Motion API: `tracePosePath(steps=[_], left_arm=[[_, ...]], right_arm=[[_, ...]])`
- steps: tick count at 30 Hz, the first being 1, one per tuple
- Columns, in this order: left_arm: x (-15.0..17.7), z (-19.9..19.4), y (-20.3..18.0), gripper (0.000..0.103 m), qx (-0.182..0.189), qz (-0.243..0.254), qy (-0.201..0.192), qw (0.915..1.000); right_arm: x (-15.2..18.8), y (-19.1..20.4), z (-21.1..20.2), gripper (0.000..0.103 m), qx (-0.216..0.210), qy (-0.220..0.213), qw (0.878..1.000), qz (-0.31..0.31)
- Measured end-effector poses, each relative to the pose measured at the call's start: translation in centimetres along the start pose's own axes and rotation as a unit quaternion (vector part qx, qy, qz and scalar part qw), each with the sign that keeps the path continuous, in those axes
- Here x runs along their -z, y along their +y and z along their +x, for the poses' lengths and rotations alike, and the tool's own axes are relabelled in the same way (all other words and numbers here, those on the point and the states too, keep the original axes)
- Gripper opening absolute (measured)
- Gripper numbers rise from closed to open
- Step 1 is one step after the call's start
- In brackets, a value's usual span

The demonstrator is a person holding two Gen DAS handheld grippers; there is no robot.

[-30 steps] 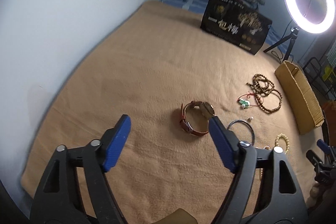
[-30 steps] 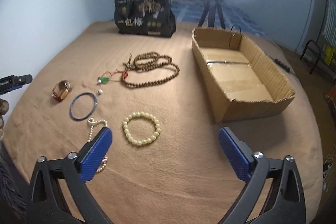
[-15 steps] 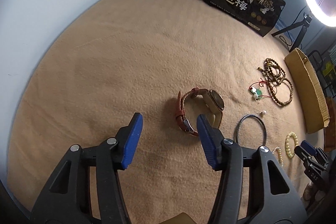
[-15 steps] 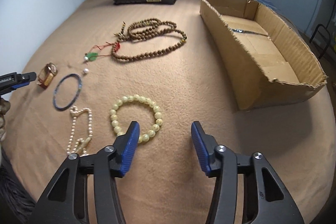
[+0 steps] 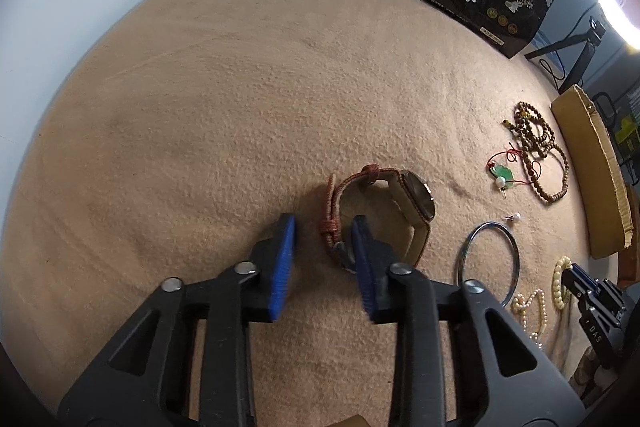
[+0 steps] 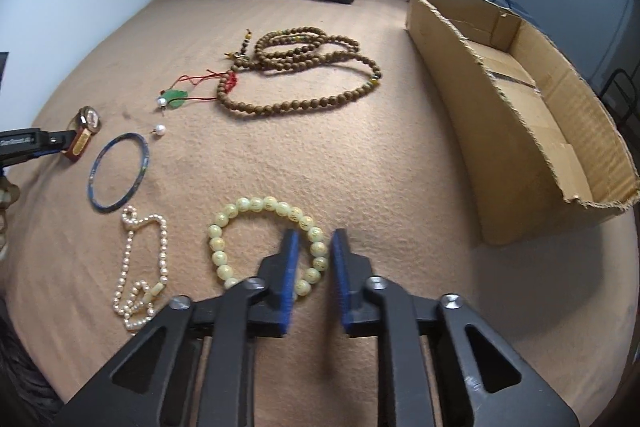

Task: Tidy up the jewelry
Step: 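Grasp the brown leather watch with the left tool while the right tool grasps the cream bead bracelet, then carry the watch and bracelet into the cardboard box and open both tools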

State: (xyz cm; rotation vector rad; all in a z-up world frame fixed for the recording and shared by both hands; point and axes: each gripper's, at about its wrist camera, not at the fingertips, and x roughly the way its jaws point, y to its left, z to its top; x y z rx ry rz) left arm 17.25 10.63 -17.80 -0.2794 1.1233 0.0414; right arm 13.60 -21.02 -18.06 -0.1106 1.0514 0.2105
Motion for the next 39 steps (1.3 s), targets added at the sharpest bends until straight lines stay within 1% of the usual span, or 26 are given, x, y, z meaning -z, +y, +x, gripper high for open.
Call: tracePosePath(steps=[1,2,5,7,14,20,23,26,30,34,39], left_arm=[[0.0,0.0,-0.2,0.019,-0.001,0.003,-0.001,1.0],[0.1,0.0,-0.3,0.013,-0.001,0.005,-0.002,1.0],[0.1,-0.2,-0.6,0.011,-0.005,0.008,-0.005,0.9999],[0.0,-0.5,-0.7,0.008,-0.005,0.007,-0.01,0.9999],[-0.2,-1.6,-0.4,0.008,-0.004,0.001,-0.027,0.9996],[-0.3,-3.5,-0.6,0.008,0.006,-0.005,-0.047,0.9989],[-0.4,-4.2,-1.1,0.008,0.016,-0.009,-0.054,0.9984],[-0.6,-5.2,-2.2,0.008,0.023,-0.003,-0.066,0.9975],[-0.8,-6.5,-4.2,0.008,0.041,0.006,-0.08,0.9959],[-0.9,-7.6,-7.2,0.008,0.056,0.028,-0.094,0.9936],[-0.8,-8.2,-11.2,0.008,0.078,0.053,-0.098,0.9907]], right_arm=[[0.0,0.0,0.0,0.009,-0.001,-0.001,1.0,0.001],[0.0,0.0,0.0,0.008,-0.004,-0.001,1.0,0.002],[-0.1,-0.2,-0.2,0.006,-0.01,-0.003,1.0,0.008],[-0.2,-0.3,-0.4,0.006,-0.011,-0.006,1.0,0.01],[-0.5,0.3,-1.9,0.006,-0.005,-0.032,0.999,-0.001],[-1.2,0.6,-3.9,0.006,0.0,-0.065,0.998,-0.01],[-1.6,0.3,-4.9,0.006,-0.003,-0.081,0.997,0.0],[-1.9,-0.2,-6.3,0.006,-0.005,-0.101,0.995,0.012],[-2.3,-1.2,-8.1,0.006,-0.004,-0.131,0.991,0.024],[-2.7,-2.5,-9.6,0.006,0.002,-0.154,0.987,0.038],[-3.2,-4.8,-10.8,0.006,0.014,-0.169,0.984,0.059]])
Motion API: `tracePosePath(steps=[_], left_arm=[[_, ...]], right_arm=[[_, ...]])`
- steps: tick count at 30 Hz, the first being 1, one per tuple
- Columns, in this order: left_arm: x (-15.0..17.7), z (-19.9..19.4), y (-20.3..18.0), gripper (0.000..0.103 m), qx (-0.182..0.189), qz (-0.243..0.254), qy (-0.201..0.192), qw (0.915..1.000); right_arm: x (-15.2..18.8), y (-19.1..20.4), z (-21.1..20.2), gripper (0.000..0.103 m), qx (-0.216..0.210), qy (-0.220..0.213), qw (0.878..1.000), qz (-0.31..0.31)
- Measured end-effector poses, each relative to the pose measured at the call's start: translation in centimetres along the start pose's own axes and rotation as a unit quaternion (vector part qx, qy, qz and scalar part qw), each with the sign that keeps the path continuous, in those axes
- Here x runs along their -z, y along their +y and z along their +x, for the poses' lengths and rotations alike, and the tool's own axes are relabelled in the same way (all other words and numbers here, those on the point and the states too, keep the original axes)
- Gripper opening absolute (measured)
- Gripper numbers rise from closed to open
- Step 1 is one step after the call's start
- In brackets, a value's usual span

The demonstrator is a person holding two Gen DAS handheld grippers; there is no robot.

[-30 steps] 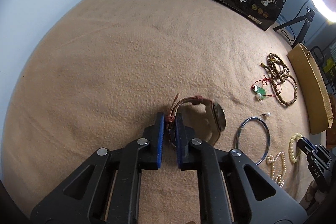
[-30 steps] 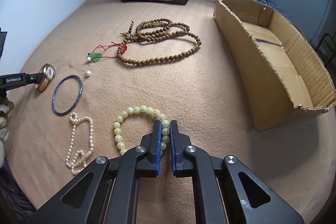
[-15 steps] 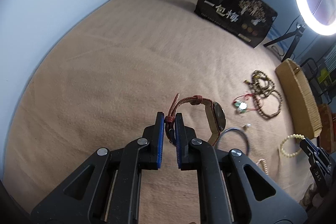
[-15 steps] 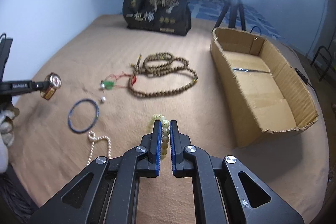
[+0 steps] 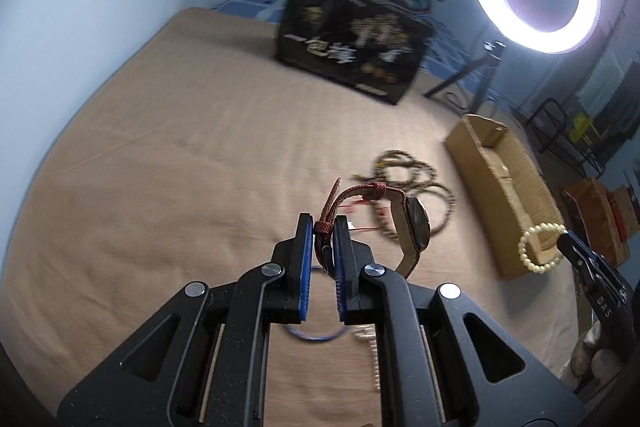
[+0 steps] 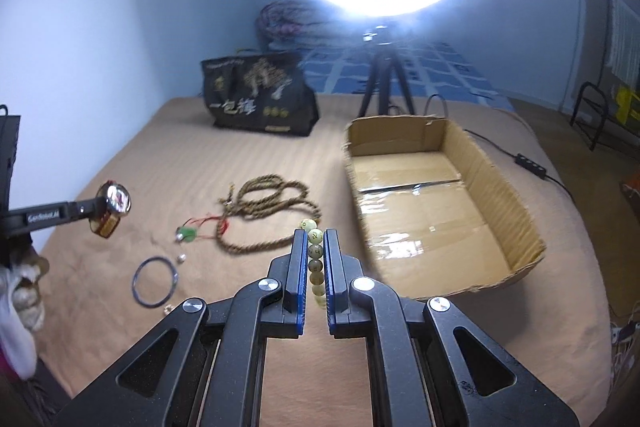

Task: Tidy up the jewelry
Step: 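Carry the watch and bracelet into the cardboard box and open both tools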

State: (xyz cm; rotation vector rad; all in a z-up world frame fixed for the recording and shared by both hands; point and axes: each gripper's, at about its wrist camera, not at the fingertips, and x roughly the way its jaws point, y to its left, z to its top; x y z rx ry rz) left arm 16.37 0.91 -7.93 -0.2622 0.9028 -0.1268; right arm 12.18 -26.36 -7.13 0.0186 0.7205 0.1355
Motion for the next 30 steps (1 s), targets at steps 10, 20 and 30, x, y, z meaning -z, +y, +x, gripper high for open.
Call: tracePosePath(steps=[10,20,30], left_arm=[[-1.0,1.9,-8.6,0.008,0.046,0.041,0.006,0.9981],[-1.9,5.7,-15.9,0.008,0.067,0.076,0.023,0.9945],[-2.5,9.7,-20.8,0.008,0.084,0.098,0.04,0.9908]], right_arm=[[-1.0,-5.0,-0.8,0.006,0.026,-0.016,0.998,0.047],[-1.7,-8.9,0.6,0.006,0.046,-0.011,0.996,0.071],[-1.3,-12.1,2.7,0.006,0.052,0.012,0.994,0.099]])
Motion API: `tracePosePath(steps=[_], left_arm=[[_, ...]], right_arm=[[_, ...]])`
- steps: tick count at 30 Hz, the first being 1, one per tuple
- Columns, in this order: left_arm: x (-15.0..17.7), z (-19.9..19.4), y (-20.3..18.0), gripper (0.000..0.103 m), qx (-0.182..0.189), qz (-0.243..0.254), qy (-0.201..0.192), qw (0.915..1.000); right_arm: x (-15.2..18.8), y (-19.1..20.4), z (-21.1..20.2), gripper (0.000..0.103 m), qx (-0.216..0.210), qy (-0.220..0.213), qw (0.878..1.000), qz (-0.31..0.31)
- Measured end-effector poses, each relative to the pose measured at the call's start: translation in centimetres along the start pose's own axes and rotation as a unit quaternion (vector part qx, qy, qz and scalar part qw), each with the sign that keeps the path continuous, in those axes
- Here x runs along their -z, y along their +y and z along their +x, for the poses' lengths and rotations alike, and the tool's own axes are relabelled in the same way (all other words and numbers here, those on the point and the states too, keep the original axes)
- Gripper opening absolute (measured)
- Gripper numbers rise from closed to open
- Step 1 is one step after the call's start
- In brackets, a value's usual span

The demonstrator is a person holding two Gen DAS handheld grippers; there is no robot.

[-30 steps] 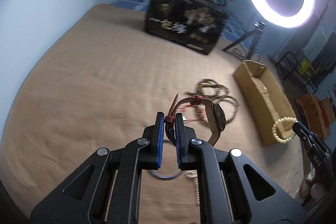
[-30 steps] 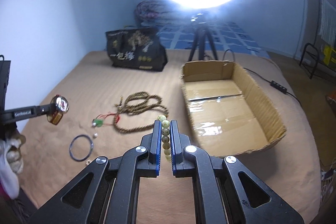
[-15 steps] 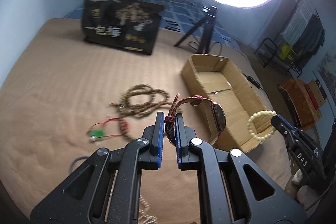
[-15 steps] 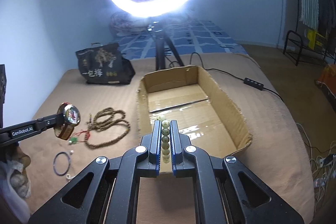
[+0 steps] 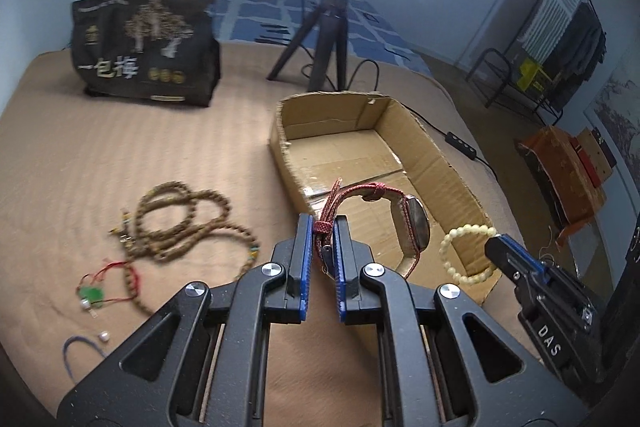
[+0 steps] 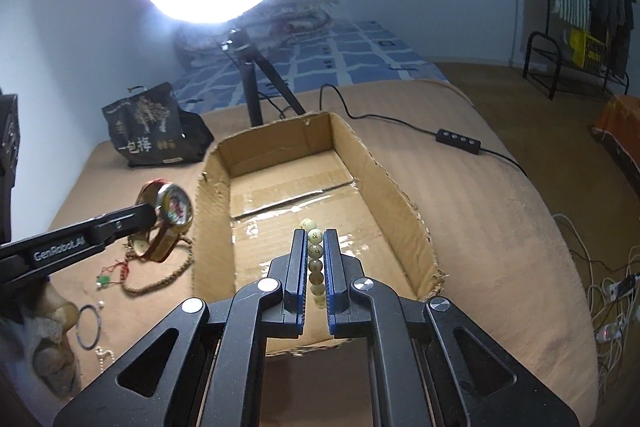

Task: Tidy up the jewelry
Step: 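Carry the watch and bracelet into the cardboard box and open both tools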

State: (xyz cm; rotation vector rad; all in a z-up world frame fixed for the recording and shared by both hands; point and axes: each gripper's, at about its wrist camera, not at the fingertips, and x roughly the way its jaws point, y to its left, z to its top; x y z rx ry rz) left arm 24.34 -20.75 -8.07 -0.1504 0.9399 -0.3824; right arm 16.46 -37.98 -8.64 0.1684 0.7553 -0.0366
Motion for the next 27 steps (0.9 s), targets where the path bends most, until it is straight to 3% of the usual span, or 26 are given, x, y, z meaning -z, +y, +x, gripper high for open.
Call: tracePosePath(steps=[5,7,9,11,12,27], left_arm=[[-0.1,2.0,-1.1,0.009,0.005,0.004,0.011,0.9999],[0.0,2.5,-1.4,0.016,0.008,0.008,0.016,0.9998],[0.0,2.7,-1.5,0.035,0.007,0.009,0.018,0.9998],[-0.1,2.4,-1.5,0.035,0.0,0.012,0.009,0.9999],[-0.1,2.2,-1.4,0.035,-0.001,0.013,0.006,0.9999],[-0.7,-3.0,1.9,0.035,-0.023,0.007,-0.028,0.9993]], right_arm=[[0.2,-0.9,0.4,0.006,0.006,0.009,1.0,0.006],[0.3,-1.1,0.5,0.007,0.006,0.013,1.0,0.005],[0.4,-1.2,0.6,0.018,0.007,0.018,1.0,0.0],[0.5,-1.2,0.4,0.043,0.013,0.014,1.0,-0.003],[0.5,-1.2,0.2,0.045,0.016,0.01,1.0,-0.003],[-0.5,1.1,-2.5,0.045,0.014,-0.015,1.0,-0.02]])
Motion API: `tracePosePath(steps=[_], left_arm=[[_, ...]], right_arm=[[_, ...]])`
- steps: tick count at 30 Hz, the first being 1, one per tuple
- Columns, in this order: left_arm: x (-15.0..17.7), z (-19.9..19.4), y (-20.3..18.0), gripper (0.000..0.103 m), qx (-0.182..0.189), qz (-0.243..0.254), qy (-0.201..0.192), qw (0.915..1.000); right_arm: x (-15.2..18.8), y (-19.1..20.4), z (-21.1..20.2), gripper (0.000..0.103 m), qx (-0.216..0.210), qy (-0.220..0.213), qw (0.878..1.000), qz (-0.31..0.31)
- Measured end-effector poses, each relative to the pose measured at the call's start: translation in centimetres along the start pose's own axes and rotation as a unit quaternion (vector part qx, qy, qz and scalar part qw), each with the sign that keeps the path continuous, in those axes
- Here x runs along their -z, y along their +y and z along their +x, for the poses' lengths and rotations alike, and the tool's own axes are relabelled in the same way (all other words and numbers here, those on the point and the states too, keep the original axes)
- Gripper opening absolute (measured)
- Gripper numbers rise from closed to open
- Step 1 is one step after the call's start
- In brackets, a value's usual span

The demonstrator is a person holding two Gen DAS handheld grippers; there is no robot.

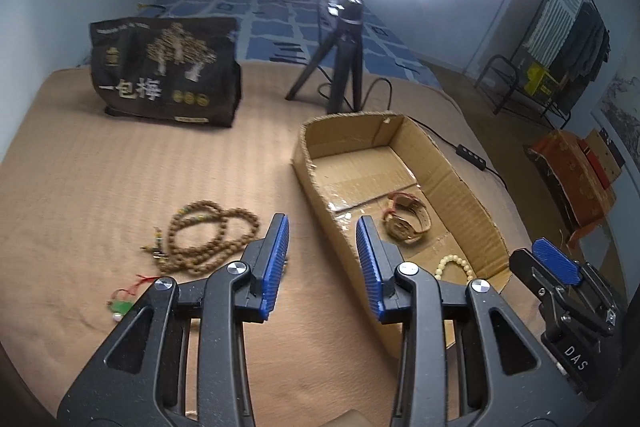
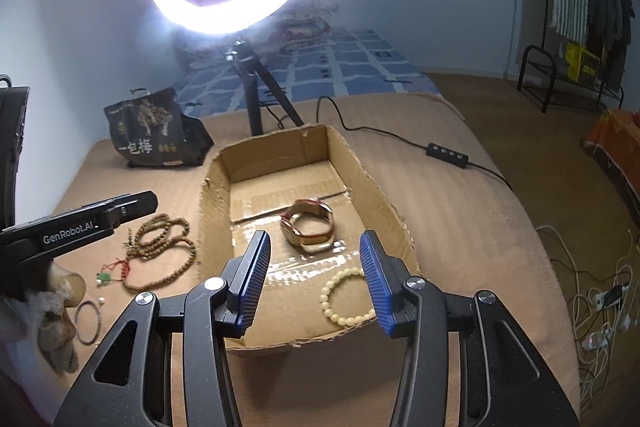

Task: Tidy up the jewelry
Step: 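Carry the watch and bracelet into the cardboard box and open both tools, then grasp the blue bangle with the left tool while the right tool moves to the wooden bead necklace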

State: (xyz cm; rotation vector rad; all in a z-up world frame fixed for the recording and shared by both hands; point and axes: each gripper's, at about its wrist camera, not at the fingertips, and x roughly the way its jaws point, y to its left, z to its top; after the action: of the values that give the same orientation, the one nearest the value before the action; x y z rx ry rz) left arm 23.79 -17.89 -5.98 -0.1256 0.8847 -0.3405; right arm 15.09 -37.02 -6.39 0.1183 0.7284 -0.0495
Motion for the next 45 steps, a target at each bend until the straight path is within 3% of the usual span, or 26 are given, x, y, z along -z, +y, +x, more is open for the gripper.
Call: tracePosePath(steps=[3,6,9,12,15,26,35,43,44,45], left_arm=[[-0.2,-1.3,1.4,0.035,-0.008,-0.001,-0.009,0.9999],[-0.2,-2.9,2.9,0.035,-0.021,0.003,-0.021,0.9996],[-0.1,-4.6,4.9,0.045,-0.033,0.005,-0.035,0.9988],[0.1,-6.1,6.6,0.046,-0.044,0.007,-0.044,0.998],[0.3,-7.6,8.5,0.051,-0.055,0.009,-0.048,0.9973],[2.5,-11.5,14.5,0.052,-0.085,0.001,-0.063,0.9944],[6.4,-11.9,18.9,0.052,-0.083,-0.019,-0.036,0.9957],[11.3,-9.3,20.6,0.052,-0.049,-0.03,0.041,0.9975],[11.9,-8.8,20.5,0.054,-0.042,-0.03,0.055,0.9972],[12.3,-8.5,20.4,0.063,-0.036,-0.029,0.066,0.9968]], right_arm=[[-0.1,0.9,-0.5,0.046,-0.007,-0.005,1.0,-0.005],[-0.2,2.0,-1.1,0.055,-0.016,-0.012,1.0,-0.013],[-0.3,3.3,-1.5,0.062,-0.026,-0.02,0.999,-0.023],[-0.3,4.5,-1.6,0.063,-0.038,-0.019,0.999,-0.03],[-0.4,5.7,-1.4,0.071,-0.055,-0.017,0.998,-0.03],[0.4,11.8,0.6,0.071,-0.102,0.018,0.992,-0.071],[1.0,15.0,3.9,0.071,-0.114,0.058,0.988,-0.09],[1.0,15.6,8.3,0.071,-0.11,0.106,0.986,-0.06],[1.0,15.5,8.7,0.071,-0.11,0.111,0.986,-0.056],[1.0,15.5,9.2,0.071,-0.108,0.115,0.986,-0.053]])
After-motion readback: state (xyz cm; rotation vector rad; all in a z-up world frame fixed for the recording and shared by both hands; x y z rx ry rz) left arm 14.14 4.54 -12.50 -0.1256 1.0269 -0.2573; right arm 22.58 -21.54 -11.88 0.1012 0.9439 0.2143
